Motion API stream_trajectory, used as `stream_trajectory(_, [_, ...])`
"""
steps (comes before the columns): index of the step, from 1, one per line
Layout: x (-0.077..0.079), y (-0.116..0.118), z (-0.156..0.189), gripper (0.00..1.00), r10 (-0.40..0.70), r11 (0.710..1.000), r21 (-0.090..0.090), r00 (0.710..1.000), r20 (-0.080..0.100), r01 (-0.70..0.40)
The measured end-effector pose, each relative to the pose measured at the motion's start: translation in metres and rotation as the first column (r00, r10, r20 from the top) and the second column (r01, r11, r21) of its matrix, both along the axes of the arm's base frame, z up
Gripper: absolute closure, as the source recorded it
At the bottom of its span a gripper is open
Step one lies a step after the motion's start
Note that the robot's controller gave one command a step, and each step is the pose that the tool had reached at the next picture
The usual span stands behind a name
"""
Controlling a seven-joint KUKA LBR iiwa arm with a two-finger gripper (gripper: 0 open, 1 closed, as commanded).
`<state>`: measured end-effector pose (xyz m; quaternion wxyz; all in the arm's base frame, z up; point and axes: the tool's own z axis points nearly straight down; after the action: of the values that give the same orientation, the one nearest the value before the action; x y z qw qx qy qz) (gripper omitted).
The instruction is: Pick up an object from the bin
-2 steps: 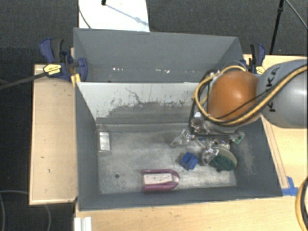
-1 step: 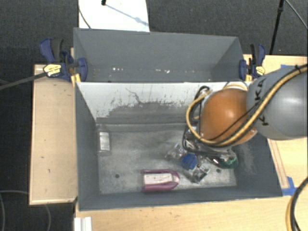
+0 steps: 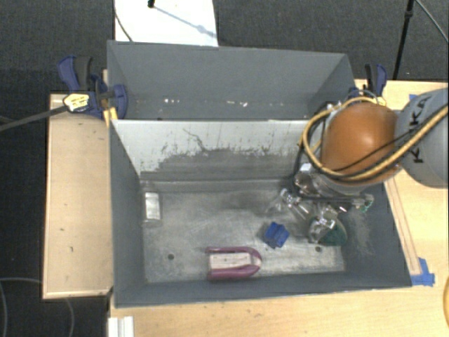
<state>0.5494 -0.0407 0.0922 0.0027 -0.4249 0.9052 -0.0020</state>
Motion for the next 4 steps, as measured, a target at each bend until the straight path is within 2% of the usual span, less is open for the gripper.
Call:
stream_trajectory(1, [-0.054,0.035,-0.016,0.0,0.209,0.978,0.005,0.978,-0.008,-0.209])
stream_trajectory(2, [0.002,0.019,-0.007,0.0,-0.029,1.0,0.003,1.0,-0.001,0.029])
stream_trajectory(3, [-0.034,0.054,-0.018,0.0,0.326,0.945,0.004,0.945,-0.007,-0.326])
stream_trajectory(4, [-0.008,0.013,-0.004,0.0,0.625,0.78,0.005,0.78,-0.006,-0.625])
